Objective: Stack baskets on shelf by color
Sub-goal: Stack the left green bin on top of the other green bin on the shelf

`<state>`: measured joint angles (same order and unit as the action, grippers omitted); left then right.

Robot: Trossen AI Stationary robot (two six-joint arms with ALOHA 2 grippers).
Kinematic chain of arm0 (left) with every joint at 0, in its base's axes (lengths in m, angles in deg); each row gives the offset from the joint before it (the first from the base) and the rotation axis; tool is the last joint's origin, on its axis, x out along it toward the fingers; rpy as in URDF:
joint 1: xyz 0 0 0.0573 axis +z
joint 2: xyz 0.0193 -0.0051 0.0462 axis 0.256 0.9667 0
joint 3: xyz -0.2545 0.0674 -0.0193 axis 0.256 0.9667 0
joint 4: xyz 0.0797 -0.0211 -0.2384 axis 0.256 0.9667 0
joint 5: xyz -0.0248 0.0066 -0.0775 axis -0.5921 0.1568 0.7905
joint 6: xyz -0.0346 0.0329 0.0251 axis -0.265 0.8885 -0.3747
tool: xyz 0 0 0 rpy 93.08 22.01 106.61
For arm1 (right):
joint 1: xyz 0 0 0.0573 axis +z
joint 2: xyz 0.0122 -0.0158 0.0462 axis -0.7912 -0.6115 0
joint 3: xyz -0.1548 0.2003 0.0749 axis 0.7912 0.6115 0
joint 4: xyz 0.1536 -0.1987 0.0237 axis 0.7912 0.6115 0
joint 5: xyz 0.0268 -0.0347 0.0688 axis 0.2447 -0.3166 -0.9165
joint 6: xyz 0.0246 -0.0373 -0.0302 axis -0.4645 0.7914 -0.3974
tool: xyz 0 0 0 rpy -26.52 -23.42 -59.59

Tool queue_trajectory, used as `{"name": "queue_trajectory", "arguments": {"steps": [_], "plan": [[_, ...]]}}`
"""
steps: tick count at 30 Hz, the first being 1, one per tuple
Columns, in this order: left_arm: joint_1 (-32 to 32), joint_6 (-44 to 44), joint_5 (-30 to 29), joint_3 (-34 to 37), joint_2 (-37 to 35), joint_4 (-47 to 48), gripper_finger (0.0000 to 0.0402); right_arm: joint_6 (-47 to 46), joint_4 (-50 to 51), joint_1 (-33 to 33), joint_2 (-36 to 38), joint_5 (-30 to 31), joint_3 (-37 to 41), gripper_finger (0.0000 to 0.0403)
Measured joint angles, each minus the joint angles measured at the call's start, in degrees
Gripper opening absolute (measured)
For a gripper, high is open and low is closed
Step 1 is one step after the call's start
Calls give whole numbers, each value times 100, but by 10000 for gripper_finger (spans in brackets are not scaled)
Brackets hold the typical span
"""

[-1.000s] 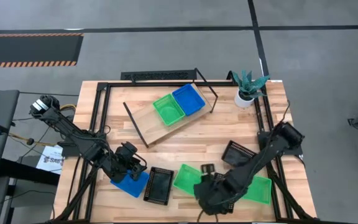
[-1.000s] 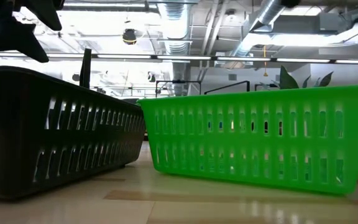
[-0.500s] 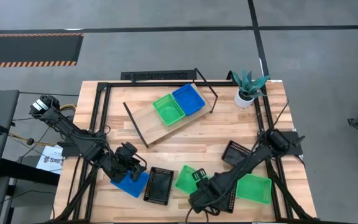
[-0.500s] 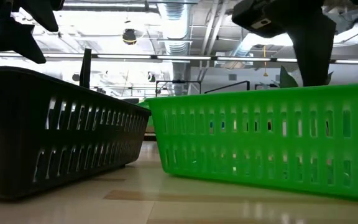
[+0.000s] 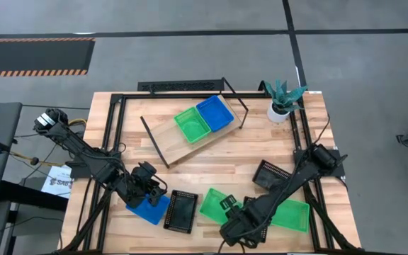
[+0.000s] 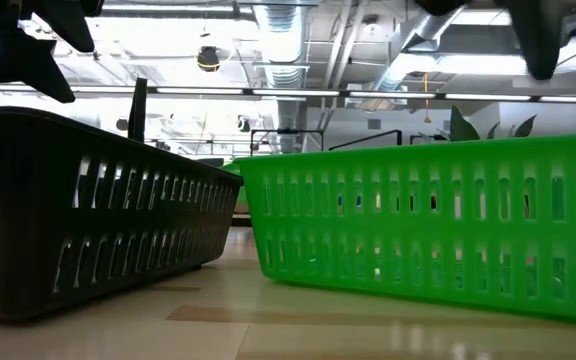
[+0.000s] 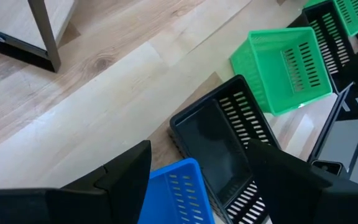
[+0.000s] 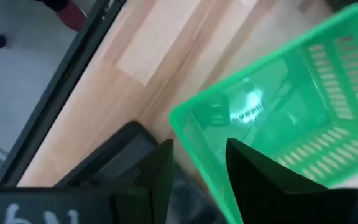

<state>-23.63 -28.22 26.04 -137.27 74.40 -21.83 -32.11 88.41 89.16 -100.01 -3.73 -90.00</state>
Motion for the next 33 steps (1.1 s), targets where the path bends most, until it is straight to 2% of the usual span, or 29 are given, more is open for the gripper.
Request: {"name": "queue_trajectory", "arguments": {"steps": [8, 24, 33], "plan": [[0, -1, 1, 0, 0, -1, 253, 142, -89, -107, -335, -160, 3, 167], [-2, -5, 23, 0, 0, -10, 253, 256, -28, -92, -324, -205, 2, 164], [-2, -7, -1, 0, 0, -7, 253, 713, 64, -179, -477, -153, 198, 162]]}}
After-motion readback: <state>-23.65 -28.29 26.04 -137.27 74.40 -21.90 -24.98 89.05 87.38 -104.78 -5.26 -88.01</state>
